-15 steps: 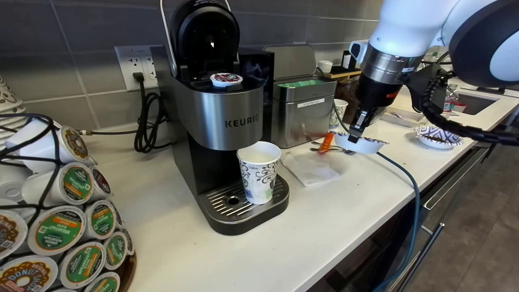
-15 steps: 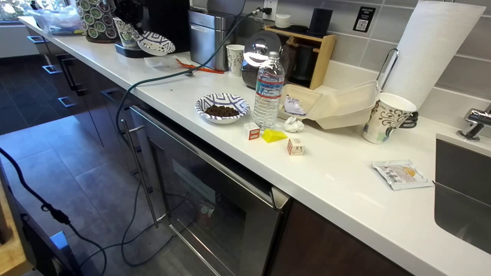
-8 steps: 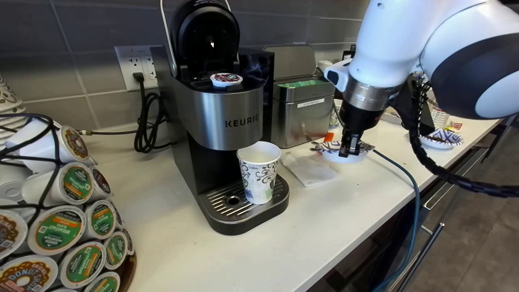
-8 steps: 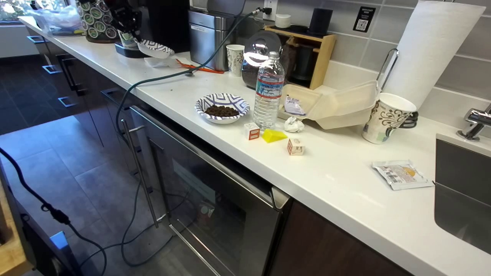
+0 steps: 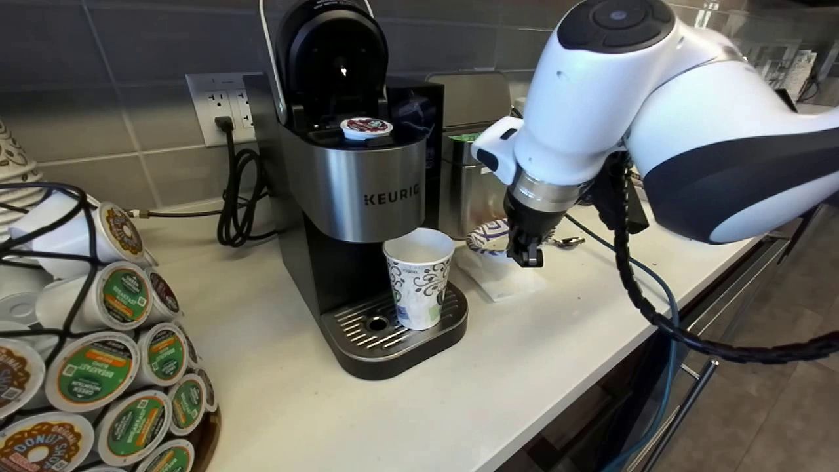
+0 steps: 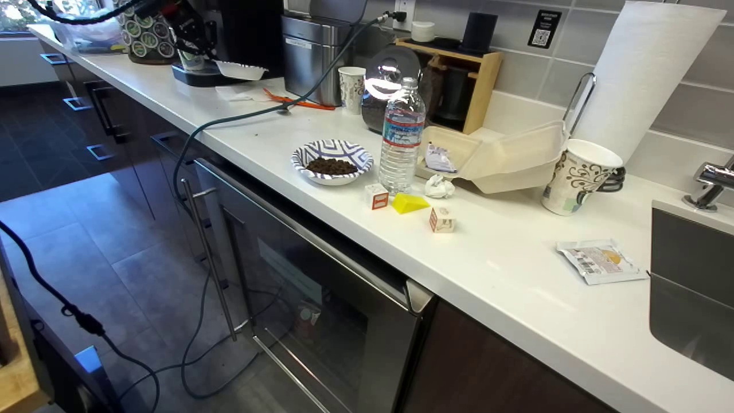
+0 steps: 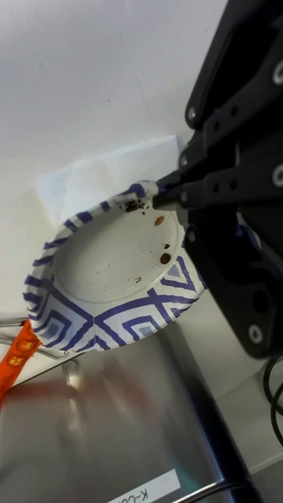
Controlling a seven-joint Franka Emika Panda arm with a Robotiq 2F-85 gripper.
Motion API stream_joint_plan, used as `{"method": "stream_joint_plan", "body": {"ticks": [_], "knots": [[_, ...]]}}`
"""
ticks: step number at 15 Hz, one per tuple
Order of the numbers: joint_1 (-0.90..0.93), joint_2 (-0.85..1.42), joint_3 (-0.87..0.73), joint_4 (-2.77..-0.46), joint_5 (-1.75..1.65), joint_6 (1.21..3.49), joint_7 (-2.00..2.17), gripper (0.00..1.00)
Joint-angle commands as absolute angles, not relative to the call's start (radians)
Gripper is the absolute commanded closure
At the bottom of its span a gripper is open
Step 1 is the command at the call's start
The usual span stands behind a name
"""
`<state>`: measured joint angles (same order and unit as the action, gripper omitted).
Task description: Move the black and white bowl to the left then move the cup on the counter forwards.
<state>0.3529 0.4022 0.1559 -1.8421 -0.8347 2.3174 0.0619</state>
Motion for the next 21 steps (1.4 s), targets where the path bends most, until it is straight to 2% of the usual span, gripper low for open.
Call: {"method": "stream_joint_plan", "body": {"ticks": [1,2,3,4,5,11,14,19,20,21], "knots": [[0.338,0.516,0.152,-1.750,-0.857,2.386,0.018,0.99],[0.334,0.535,0.151,-1.737,-0.848,2.412,0.013,0.99],[0.334,0.547,0.149,-1.728,-0.842,2.432,0.009,0.73],[0.332,0.548,0.146,-1.730,-0.837,2.459,0.014,0.72],[0.327,0.538,0.148,-1.740,-0.827,2.482,0.012,0.67],[0.211,0.358,0.259,-1.938,-0.516,2.616,-0.178,0.20],[0.202,0.232,0.214,-2.048,-0.376,2.589,-0.096,0.00],[0.154,0.037,0.141,-2.245,-0.278,2.603,0.004,0.00],[0.170,0.123,0.151,-2.140,-0.315,2.576,-0.048,0.00],[0.159,0.090,0.142,-2.173,-0.308,2.576,-0.034,0.00]]}}
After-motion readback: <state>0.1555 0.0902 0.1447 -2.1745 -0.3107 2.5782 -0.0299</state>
